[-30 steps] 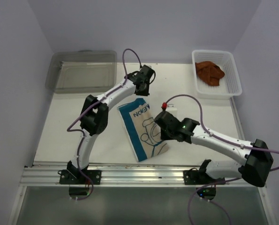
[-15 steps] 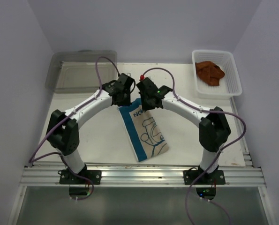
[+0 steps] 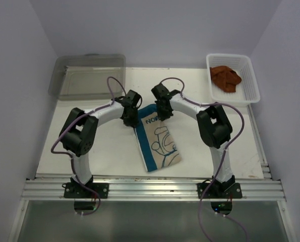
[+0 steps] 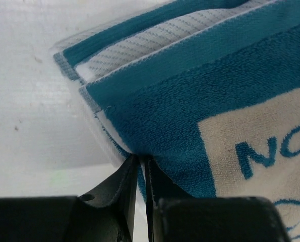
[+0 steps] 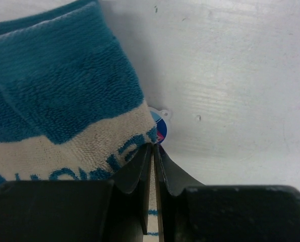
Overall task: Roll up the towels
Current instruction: Fold the towel
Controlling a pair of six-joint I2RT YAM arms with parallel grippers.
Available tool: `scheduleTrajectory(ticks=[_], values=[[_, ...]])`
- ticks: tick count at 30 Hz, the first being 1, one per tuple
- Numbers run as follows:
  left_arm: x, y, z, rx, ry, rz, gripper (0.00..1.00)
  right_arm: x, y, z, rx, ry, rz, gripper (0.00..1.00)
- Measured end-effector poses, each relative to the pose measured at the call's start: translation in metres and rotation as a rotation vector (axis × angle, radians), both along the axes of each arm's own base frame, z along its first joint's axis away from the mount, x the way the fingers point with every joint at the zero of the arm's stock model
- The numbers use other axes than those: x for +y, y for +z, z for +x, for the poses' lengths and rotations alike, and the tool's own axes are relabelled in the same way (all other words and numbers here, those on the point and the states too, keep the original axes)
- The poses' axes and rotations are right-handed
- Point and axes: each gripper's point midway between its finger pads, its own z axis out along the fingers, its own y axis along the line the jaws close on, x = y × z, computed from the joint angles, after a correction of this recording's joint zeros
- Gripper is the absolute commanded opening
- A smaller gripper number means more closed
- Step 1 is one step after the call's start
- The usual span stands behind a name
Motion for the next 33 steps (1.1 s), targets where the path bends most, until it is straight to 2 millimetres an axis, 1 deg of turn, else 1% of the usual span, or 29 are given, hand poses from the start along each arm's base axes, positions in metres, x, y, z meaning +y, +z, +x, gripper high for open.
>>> scheduleTrajectory(ticks=[5,8,13,14,17,19,21,25,27,28,30,32,33], values=[[-0.009,0.002,0.023,-0.015,0.000,-0.006,0.14,-0.008,0.000,0.009,-0.006,-0.032,0.011,0.11],[-0.014,0.003,0.041,-0.025,-0.014,0.002,0.14,-0.011,0.001,0.013,-0.014,-0.052,0.019,0.11],[-0.023,0.008,0.086,-0.084,-0.036,0.042,0.14,-0.018,0.004,0.023,-0.024,-0.095,0.037,0.11],[-0.022,0.010,0.090,-0.094,-0.037,0.050,0.15,-0.021,0.005,0.024,-0.024,-0.103,0.040,0.11],[-0.017,0.018,0.093,-0.108,-0.045,0.072,0.19,-0.026,0.014,0.029,-0.037,-0.118,0.057,0.11],[-0.014,0.027,0.090,-0.116,-0.052,0.072,0.20,-0.028,0.029,0.031,-0.061,-0.122,0.080,0.12],[-0.009,0.043,0.081,-0.132,-0.055,0.062,0.22,-0.030,0.051,0.029,-0.098,-0.122,0.108,0.12],[-0.001,0.091,0.057,-0.203,-0.060,0.003,0.22,-0.033,0.102,0.019,-0.190,-0.115,0.177,0.12],[0.004,0.114,0.041,-0.246,-0.063,-0.031,0.22,-0.035,0.117,0.008,-0.215,-0.106,0.210,0.12],[0.006,0.121,0.032,-0.267,-0.066,-0.050,0.23,-0.035,0.122,0.001,-0.230,-0.099,0.226,0.12],[0.013,0.125,0.008,-0.277,-0.065,-0.075,0.24,-0.039,0.120,-0.019,-0.227,-0.085,0.229,0.13],[0.020,0.115,-0.019,-0.251,-0.070,-0.087,0.26,-0.038,0.108,-0.048,-0.197,-0.056,0.216,0.16],[0.023,0.107,-0.033,-0.229,-0.068,-0.092,0.28,-0.035,0.100,-0.063,-0.180,-0.033,0.209,0.18]])
